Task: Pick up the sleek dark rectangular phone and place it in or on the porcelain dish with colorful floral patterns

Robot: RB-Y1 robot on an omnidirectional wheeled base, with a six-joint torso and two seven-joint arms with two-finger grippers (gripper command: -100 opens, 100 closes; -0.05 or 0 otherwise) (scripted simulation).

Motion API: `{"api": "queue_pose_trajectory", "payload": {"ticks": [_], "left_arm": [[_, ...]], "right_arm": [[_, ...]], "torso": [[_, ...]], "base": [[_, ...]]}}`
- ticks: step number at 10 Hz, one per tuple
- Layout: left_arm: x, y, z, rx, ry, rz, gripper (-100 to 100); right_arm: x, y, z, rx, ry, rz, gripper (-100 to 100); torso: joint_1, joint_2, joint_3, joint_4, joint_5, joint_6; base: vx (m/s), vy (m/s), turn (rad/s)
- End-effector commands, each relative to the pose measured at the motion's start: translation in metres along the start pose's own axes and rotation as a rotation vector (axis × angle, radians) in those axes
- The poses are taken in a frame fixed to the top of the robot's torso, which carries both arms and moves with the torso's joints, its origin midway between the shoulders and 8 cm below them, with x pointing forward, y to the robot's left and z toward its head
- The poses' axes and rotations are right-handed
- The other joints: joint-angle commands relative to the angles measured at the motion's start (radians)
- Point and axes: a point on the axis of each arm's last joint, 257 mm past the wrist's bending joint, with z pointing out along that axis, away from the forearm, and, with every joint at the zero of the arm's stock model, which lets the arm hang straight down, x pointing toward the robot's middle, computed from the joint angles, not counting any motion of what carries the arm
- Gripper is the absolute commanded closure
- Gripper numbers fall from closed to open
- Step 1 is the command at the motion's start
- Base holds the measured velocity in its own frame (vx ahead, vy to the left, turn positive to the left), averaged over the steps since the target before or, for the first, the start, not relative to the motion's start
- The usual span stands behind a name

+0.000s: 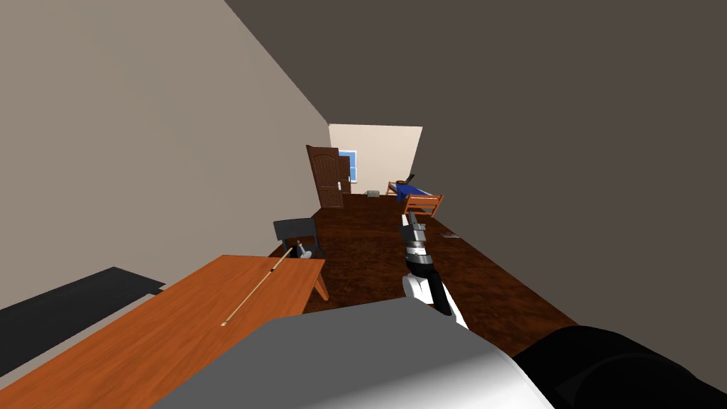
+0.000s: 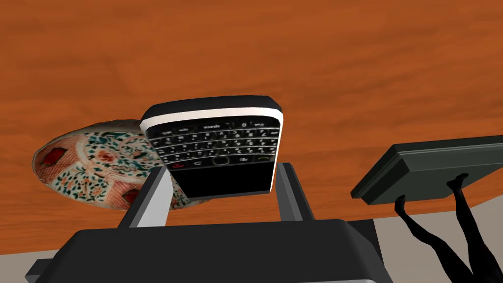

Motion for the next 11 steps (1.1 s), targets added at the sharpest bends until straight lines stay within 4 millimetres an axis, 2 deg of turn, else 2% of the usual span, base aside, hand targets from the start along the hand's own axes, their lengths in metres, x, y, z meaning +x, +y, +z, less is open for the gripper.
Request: {"api": "queue_pose_trajectory", "payload": {"ticks": [1,2,4,5,6,7,8,11], "left_arm": [[-0.011,-0.008,0.003,0.009,-0.015,0.014,100],[-0.028,-0.032,0.007,0.041,-0.037,0.045,100],[-0.028,-0.032,0.007,0.041,-0.037,0.045,100],[-0.036,-0.051,0.011,0.065,-0.051,0.065,100],[-0.04,-0.054,0.011,0.064,-0.058,0.079,100],[-0.036,-0.049,0.009,0.06,-0.05,0.067,100],[-0.038,-0.052,0.009,0.064,-0.054,0.069,-100],[-0.038,-0.052,0.009,0.064,-0.054,0.069,-100]], "right_arm": [[0.0,0.0,0.0,0.0,0.0,0.0,0],[0.0,0.0,0.0,0.0,0.0,0.0,0],[0.0,0.0,0.0,0.0,0.0,0.0,0],[0.0,0.0,0.0,0.0,0.0,0.0,0],[0.0,0.0,0.0,0.0,0.0,0.0,0],[0.0,0.0,0.0,0.0,0.0,0.0,0],[0.0,0.0,0.0,0.0,0.0,0.0,0],[0.0,0.0,0.0,0.0,0.0,0.0,0]], "torso": [[0.0,0.0,0.0,0.0,0.0,0.0],[0.001,0.0,0.0,0.0,0.001,-0.001],[0.001,0.0,0.0,0.0,0.001,0.001],[0.0,0.0,0.0,0.0,0.001,-0.002],[0.0,0.0,0.0,0.0,0.001,0.002],[0.001,-0.001,0.0,0.0,0.001,0.003],[0.0,-0.001,-0.001,-0.001,0.001,0.0],[-0.002,-0.001,0.0,-0.001,0.001,-0.001]], "base": [[-0.027,0.031,-0.065],[-0.035,0.04,-0.11],[-0.024,0.031,-0.064],[-0.018,0.024,-0.121],[-0.025,0.039,-0.252],[-0.007,0.025,-0.085],[0.002,0.006,0.001],[0.0,0.0,0.0]]}}
